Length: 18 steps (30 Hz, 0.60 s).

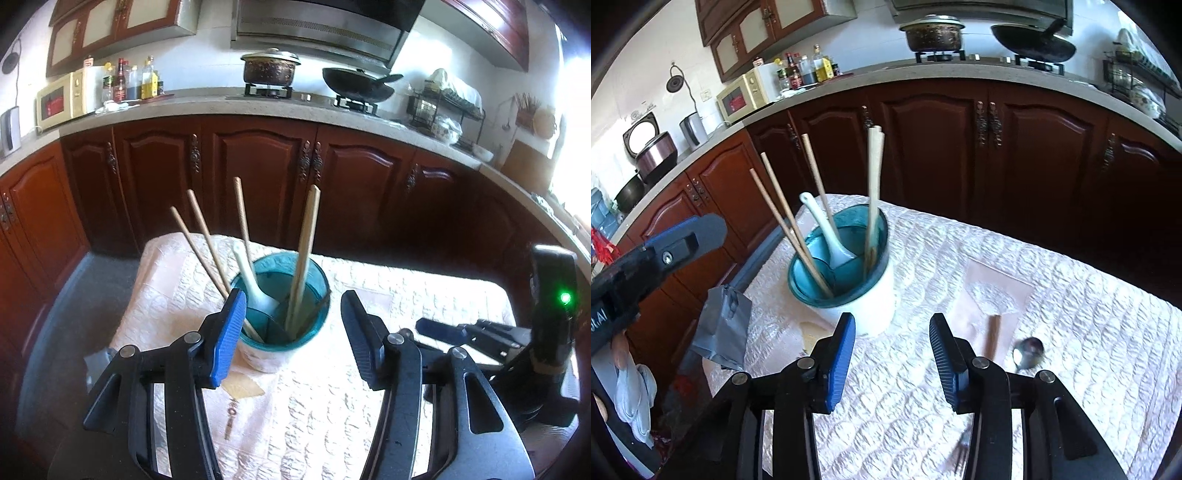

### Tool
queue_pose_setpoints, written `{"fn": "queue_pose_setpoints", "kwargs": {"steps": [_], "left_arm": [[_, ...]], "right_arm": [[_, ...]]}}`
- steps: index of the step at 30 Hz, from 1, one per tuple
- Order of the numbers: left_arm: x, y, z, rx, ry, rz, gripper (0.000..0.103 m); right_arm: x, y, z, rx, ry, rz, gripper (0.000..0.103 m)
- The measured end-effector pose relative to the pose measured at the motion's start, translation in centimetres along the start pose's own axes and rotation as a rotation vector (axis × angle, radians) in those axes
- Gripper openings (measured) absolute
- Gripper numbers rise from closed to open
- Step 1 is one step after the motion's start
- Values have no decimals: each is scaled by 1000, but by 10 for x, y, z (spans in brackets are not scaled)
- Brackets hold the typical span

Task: Organize utensils
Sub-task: 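Move both open tools back toward the metal fork and spoon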

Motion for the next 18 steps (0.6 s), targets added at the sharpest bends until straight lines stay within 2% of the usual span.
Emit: {"fn": "queue_pose_setpoints", "kwargs": {"steps": [18], "left_arm": [[16, -65, -15, 76, 57, -96, 53]], "right_arm": [[-49, -58, -30, 86, -74, -156, 40]]}}
Point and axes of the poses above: each gripper's, at about its wrist camera, not at the fingertips, and x roughly the way its jaws point, y to its left, z to its top, the point moved 2 cm from there along x, roughly the way its jaws point, and after that the axes turned 5 degrees about x, right-handed, at the moved point
